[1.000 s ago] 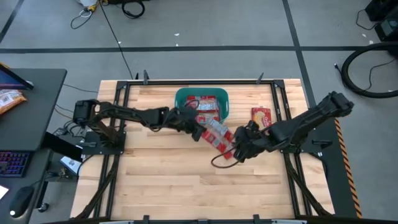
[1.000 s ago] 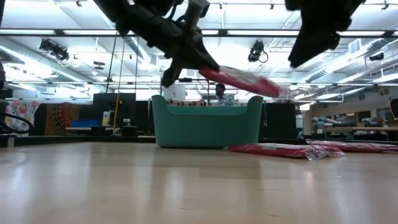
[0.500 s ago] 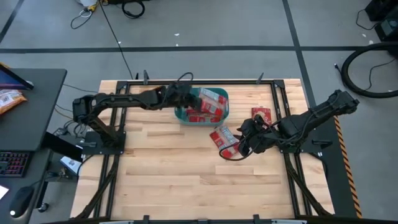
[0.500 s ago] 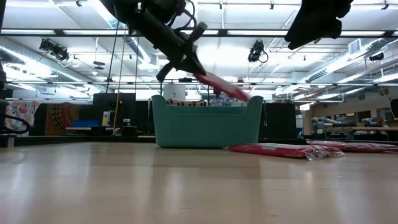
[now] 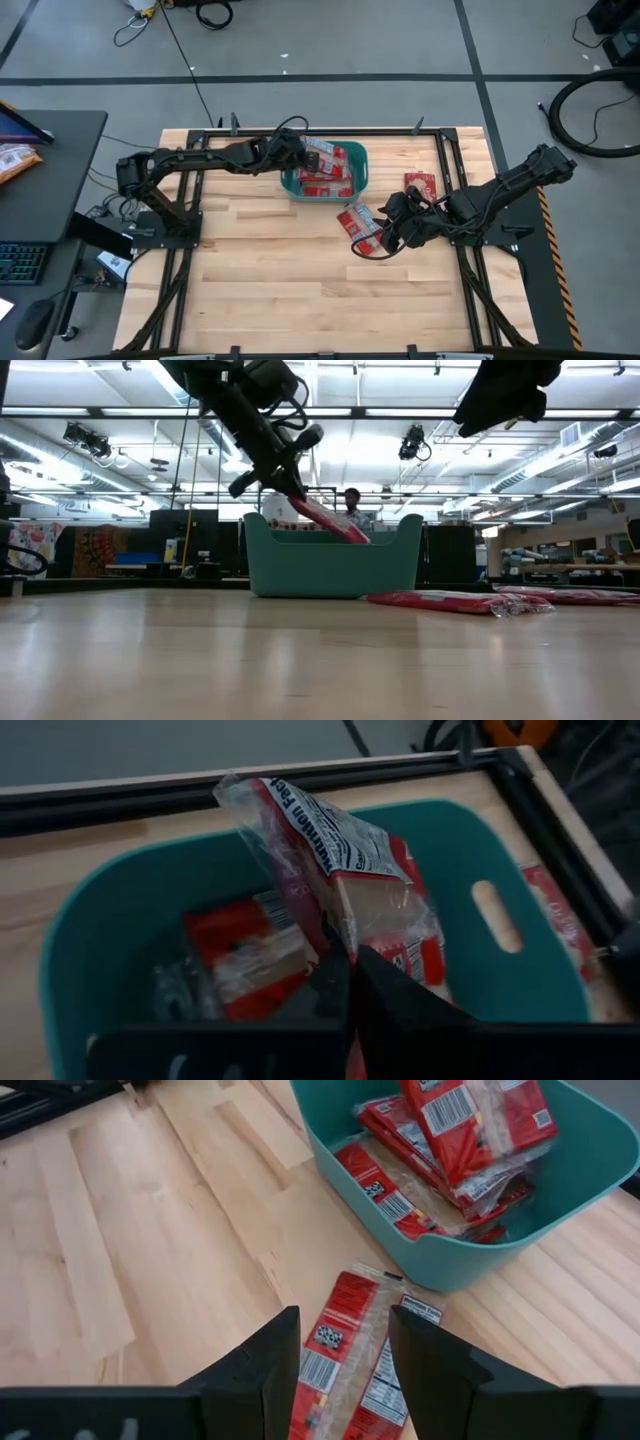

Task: Sort popcorn bags into baskets
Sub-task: Put the red popcorn bag into the blue bin

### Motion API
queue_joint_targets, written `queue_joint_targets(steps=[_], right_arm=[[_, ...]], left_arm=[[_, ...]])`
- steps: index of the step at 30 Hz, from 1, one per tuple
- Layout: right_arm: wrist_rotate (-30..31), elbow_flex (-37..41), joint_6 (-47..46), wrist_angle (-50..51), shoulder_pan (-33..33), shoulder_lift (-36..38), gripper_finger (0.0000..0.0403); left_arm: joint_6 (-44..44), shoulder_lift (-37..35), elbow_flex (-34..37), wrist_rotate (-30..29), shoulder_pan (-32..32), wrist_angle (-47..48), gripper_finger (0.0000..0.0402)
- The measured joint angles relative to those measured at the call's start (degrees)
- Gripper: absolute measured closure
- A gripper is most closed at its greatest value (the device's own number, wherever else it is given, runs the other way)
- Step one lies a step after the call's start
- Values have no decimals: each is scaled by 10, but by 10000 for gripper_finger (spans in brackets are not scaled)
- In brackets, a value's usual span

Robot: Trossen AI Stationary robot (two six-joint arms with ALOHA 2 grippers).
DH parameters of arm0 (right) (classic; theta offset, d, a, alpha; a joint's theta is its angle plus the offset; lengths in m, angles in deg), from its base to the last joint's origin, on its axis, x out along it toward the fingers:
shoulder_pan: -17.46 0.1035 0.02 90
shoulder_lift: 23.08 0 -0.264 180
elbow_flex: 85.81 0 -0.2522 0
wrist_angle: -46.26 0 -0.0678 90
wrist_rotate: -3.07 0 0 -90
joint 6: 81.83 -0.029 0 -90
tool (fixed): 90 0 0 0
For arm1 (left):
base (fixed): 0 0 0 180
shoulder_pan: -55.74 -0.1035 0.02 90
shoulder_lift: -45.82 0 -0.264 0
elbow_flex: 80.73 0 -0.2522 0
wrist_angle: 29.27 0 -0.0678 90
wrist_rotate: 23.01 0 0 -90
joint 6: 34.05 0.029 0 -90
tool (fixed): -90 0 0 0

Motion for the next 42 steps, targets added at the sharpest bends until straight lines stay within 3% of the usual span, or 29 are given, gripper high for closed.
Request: queue_joint_targets(steps=[6,16,26,29,33,35,38,42], right_arm=[[-24,0,5,-2,0,0,243],[-50,0,3,-1,0,0,243],[-65,0,5,-2,0,0,243],[-65,0,16,-6,-3,0,243],[-65,0,19,-22,-11,0,243],[-65,0,19,-28,-13,0,243],[-65,2,17,-38,-18,-4,243],[-90,17,-5,-59,-24,-21,243]], left_arm=[[-13,0,0,-24,0,34,353],[41,-6,1,-16,0,42,271],[153,-64,1,-122,17,52,263],[158,-73,1,-61,22,27,263],[218,-73,0,128,38,-43,262],[236,-72,0,195,54,-68,262],[258,-71,0,233,80,-85,262],[279,-71,0,237,111,-115,262]])
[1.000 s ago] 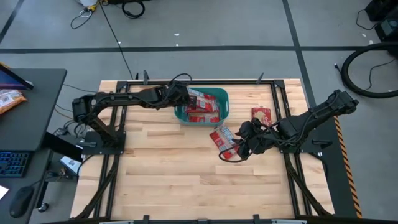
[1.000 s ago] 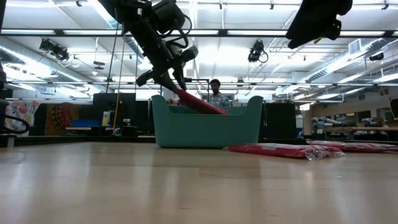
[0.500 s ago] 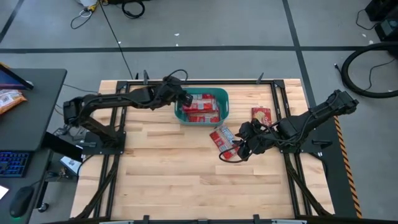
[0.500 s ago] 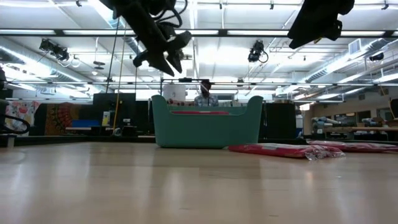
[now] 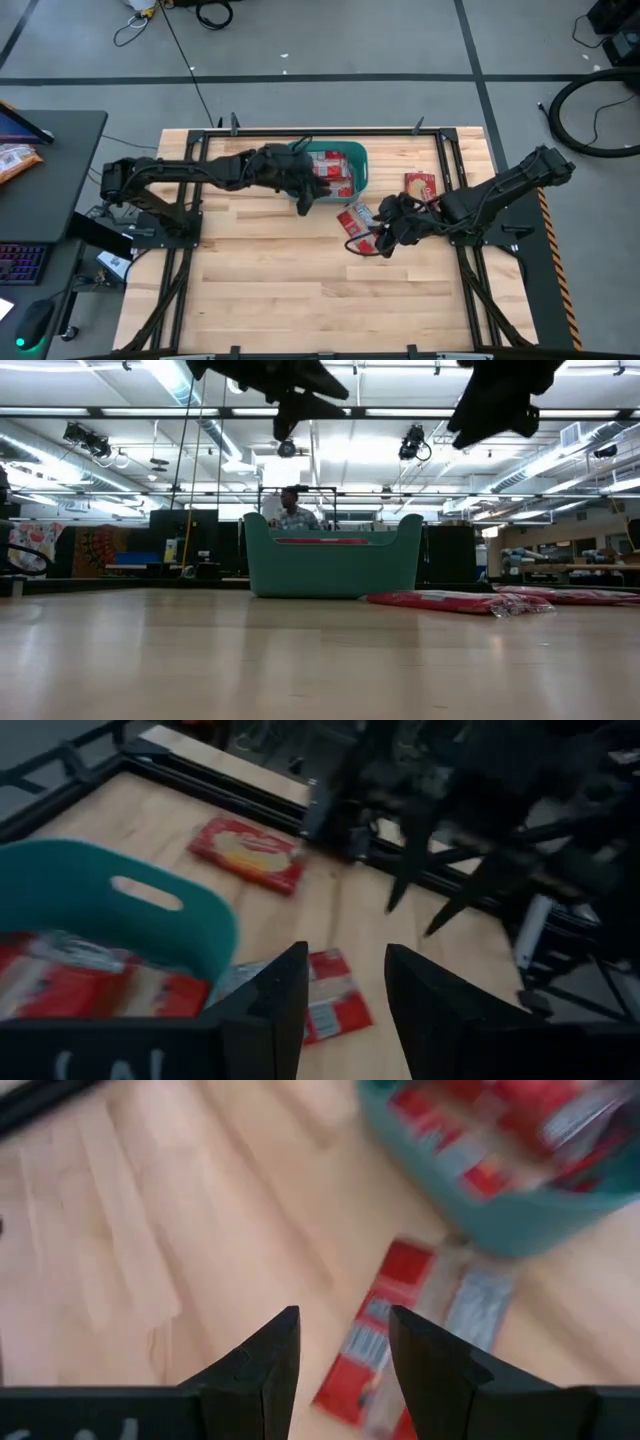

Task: Sort popcorn bags into baskets
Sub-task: Put the red popcorn bag into the blue bin

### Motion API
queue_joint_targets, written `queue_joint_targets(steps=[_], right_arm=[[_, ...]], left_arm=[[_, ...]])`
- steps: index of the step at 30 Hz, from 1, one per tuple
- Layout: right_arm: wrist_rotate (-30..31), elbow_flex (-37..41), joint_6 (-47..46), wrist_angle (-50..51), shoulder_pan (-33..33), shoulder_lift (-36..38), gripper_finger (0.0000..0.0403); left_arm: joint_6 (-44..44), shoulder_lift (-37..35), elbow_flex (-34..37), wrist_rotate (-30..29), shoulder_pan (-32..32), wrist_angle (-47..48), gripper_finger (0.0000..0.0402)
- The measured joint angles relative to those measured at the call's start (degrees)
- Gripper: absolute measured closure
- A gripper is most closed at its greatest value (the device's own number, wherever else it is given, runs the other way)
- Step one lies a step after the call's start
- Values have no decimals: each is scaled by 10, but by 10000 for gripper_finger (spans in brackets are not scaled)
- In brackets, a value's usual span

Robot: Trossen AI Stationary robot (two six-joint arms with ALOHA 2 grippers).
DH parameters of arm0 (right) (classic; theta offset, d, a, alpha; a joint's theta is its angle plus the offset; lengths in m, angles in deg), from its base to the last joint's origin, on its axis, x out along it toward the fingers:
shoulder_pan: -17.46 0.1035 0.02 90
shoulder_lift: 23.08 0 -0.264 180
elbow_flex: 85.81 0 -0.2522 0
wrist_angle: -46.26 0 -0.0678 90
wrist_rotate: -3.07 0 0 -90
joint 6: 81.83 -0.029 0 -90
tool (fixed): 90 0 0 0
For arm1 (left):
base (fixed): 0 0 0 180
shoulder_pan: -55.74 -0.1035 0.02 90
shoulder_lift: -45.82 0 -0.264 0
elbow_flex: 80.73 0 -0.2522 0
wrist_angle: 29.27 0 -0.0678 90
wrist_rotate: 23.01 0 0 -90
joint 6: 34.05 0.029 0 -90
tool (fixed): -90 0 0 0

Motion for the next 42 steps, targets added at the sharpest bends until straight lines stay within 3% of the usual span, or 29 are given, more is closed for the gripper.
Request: queue_joint_targets(steps=[5,17,26,38,42], right_arm=[[-67,27,0,-29,-9,-49,243],[-49,33,-40,-24,-23,-200,243],[-67,35,-52,-43,-41,-234,243],[-173,60,-32,-232,-59,-275,250],[-252,63,11,-318,-56,-279,254]], left_arm=[[-35,0,0,-1,21,-16,262],[-78,0,0,5,32,-14,262],[-114,0,0,48,32,-11,262],[-114,-1,0,54,32,-2,262],[-114,-1,0,55,32,-2,262]])
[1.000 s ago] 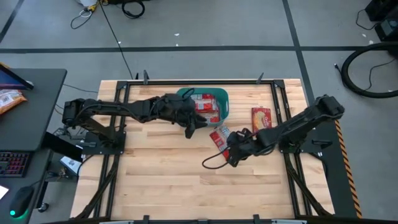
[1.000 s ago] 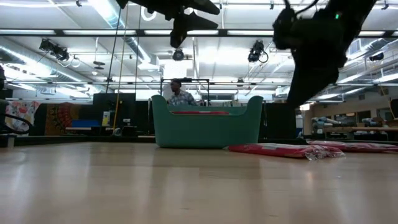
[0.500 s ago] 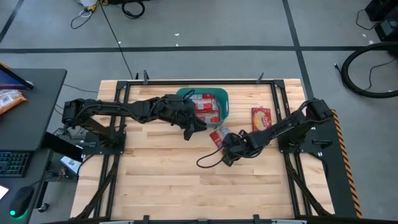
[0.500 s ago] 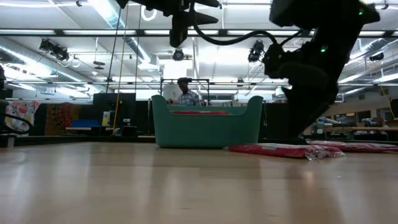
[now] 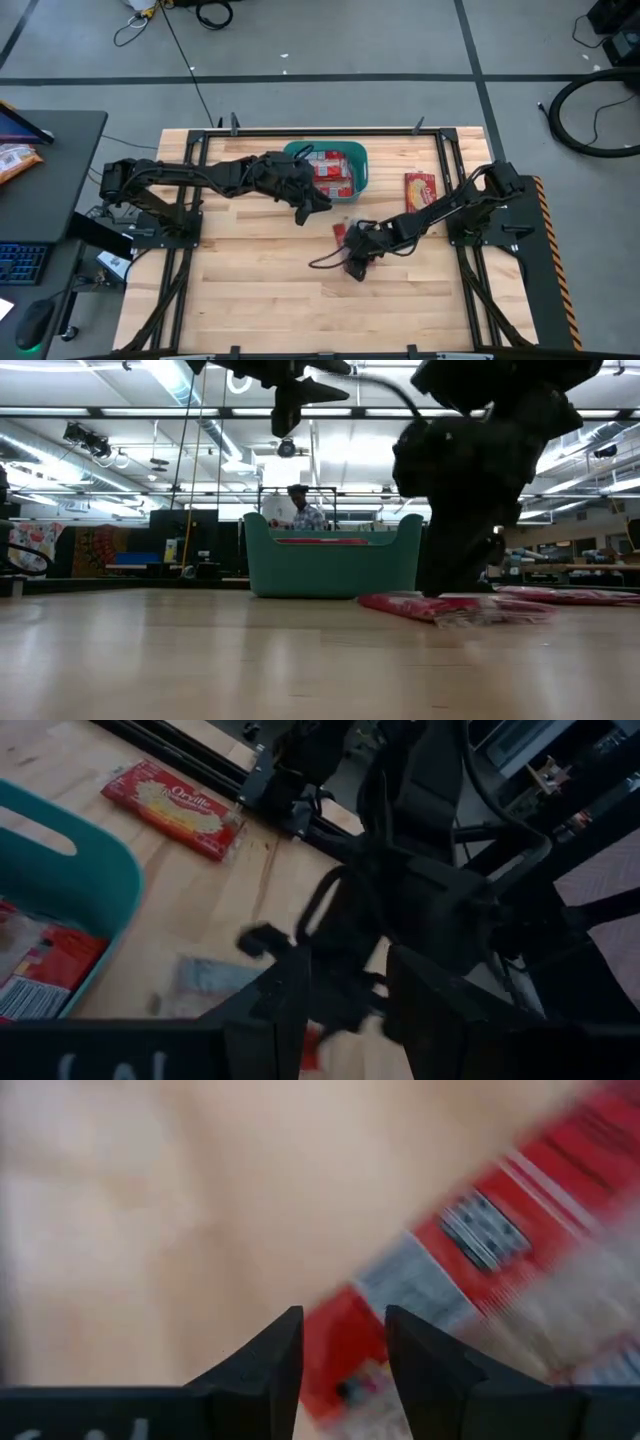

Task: Sort popcorn bags into baskets
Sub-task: Put the red popcorn bag into the blue bin

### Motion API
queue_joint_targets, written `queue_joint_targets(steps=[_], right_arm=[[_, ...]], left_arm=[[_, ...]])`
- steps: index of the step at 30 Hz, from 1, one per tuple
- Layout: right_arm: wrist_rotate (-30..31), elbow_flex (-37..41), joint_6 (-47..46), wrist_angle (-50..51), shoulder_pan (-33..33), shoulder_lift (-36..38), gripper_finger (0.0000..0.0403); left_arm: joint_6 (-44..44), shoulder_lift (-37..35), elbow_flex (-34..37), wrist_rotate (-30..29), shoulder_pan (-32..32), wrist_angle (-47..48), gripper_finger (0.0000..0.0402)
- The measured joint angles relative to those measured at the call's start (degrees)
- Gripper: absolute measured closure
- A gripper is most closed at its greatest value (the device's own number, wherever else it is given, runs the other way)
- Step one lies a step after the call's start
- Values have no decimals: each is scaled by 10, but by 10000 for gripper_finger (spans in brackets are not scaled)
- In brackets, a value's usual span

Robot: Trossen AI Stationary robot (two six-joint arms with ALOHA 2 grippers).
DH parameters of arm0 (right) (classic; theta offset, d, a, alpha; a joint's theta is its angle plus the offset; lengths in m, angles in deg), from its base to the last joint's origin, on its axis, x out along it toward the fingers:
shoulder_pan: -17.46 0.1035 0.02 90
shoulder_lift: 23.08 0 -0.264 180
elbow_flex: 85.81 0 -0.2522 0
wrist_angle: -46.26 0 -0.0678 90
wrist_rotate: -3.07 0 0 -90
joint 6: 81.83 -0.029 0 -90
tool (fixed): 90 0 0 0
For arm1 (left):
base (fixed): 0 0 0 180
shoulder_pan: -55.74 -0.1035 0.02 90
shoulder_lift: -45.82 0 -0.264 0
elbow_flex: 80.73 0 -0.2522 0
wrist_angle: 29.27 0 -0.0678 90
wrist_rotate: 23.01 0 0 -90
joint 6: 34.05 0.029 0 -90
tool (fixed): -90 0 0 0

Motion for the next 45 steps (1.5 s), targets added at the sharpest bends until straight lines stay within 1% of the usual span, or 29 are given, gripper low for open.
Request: queue_joint_targets(steps=[3,5,7,9,12,14,16,18,20,23,26,29,33,35,41,45], right_arm=[[-77,0,28,-68,0,1,256],[-124,0,36,-89,-1,3,257],[-144,0,32,-97,-1,11,257],[-143,0,26,-94,-1,23,257],[-123,0,25,-69,9,42,257],[-103,-1,28,-46,17,57,257],[-81,-1,29,-16,25,72,257],[-58,-1,26,20,31,86,257],[-31,-1,16,64,39,101,257],[0,-1,1,122,51,115,257],[11,-1,-8,164,61,124,257],[11,-1,-18,196,70,129,257],[11,-1,-47,222,88,144,257],[16,-1,-60,225,98,151,257],[45,-2,-88,233,118,169,257],[56,-2,-117,227,127,172,257]], left_arm=[[5,0,0,10,0,2,262],[7,0,0,19,-1,8,262],[7,0,0,28,-1,13,262],[8,0,0,36,0,17,262],[10,0,0,37,8,30,262],[30,0,0,30,19,42,262],[50,5,0,11,35,57,262],[54,14,0,-17,54,75,262],[52,26,0,-46,70,73,262],[50,49,0,-61,88,65,262],[42,76,0,-61,96,59,262],[10,100,0,-55,99,51,262],[-32,127,0,-4,95,36,262],[-43,139,0,7,95,22,262],[-63,175,0,9,95,12,263],[-79,197,0,-3,92,-5,263]])
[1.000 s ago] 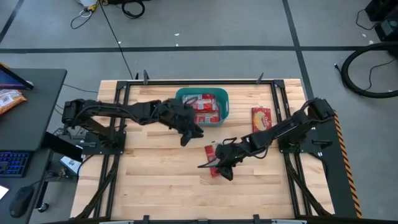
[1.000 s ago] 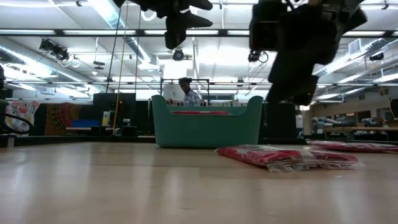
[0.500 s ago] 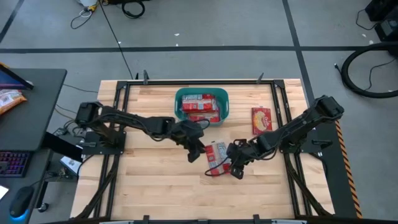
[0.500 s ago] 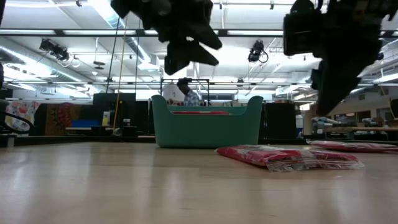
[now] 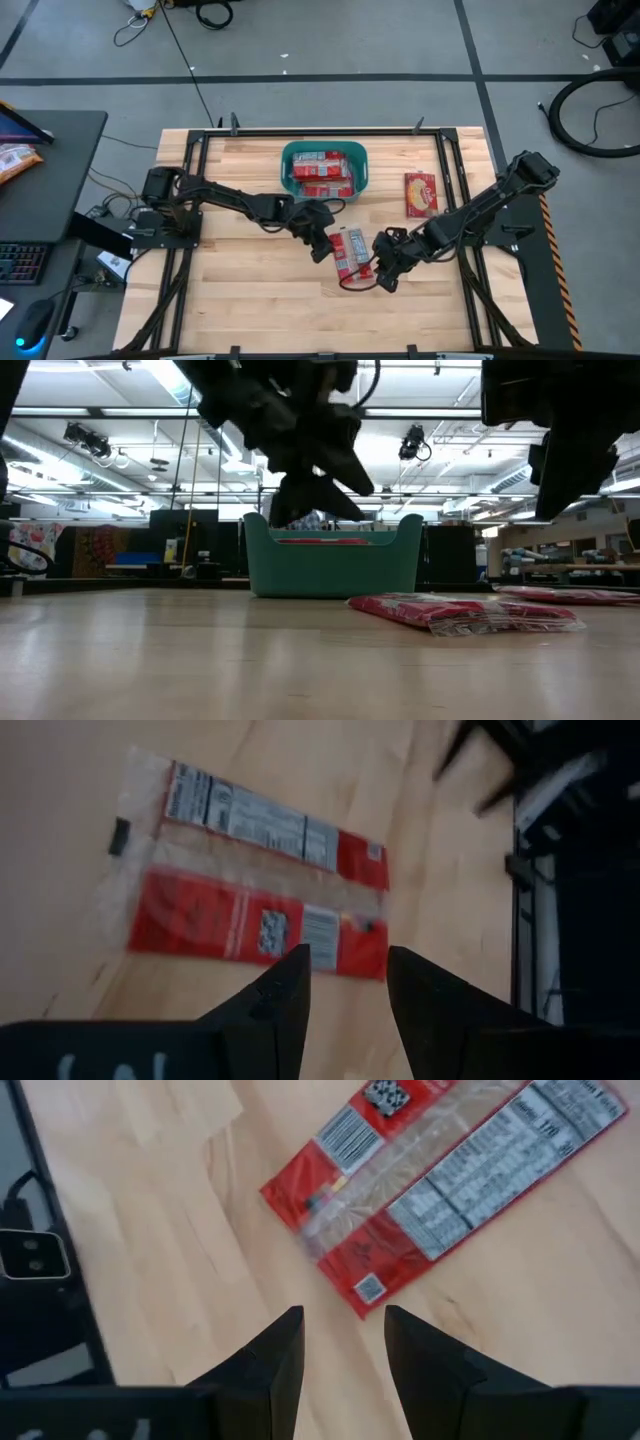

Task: Sort popcorn bags into baskets
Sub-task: Put the red popcorn bag into the blue bin

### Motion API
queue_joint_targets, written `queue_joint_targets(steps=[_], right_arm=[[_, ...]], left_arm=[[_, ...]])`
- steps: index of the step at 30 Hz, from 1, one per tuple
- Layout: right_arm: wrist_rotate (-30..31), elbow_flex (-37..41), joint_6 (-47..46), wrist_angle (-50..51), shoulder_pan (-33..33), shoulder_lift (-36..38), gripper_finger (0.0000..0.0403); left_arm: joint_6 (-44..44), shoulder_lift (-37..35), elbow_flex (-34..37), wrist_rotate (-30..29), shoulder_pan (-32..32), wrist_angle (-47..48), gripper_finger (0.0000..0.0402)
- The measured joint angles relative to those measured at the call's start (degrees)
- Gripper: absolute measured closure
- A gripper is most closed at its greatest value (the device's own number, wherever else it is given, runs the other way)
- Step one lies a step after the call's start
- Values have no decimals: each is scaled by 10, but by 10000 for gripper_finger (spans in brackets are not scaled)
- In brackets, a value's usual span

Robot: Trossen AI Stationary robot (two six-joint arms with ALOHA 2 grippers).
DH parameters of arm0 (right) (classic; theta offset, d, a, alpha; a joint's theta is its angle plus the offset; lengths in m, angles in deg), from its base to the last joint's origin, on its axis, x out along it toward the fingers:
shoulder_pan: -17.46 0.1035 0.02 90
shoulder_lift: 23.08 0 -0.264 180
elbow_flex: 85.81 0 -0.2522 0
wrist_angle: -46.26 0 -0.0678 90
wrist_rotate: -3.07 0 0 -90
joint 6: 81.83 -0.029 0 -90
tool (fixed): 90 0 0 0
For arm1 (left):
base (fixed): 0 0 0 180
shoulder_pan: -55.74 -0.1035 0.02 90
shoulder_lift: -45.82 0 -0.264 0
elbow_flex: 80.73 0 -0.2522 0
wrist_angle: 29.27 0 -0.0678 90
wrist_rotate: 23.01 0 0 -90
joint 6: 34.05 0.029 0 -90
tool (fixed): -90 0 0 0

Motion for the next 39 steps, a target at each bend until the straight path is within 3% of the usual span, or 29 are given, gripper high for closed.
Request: queue_joint_targets(steps=[11,20,27,39], right_arm=[[1,0,-47,-5,15,5,257],[36,0,-72,-9,35,11,257],[47,0,-81,3,38,9,257],[82,0,-64,0,40,9,257]], left_arm=[[-41,91,-87,-96,-3,5,262],[-69,128,-114,-122,-24,31,262],[51,128,-114,-126,-14,48,262],[190,128,-114,-113,21,181,262]])
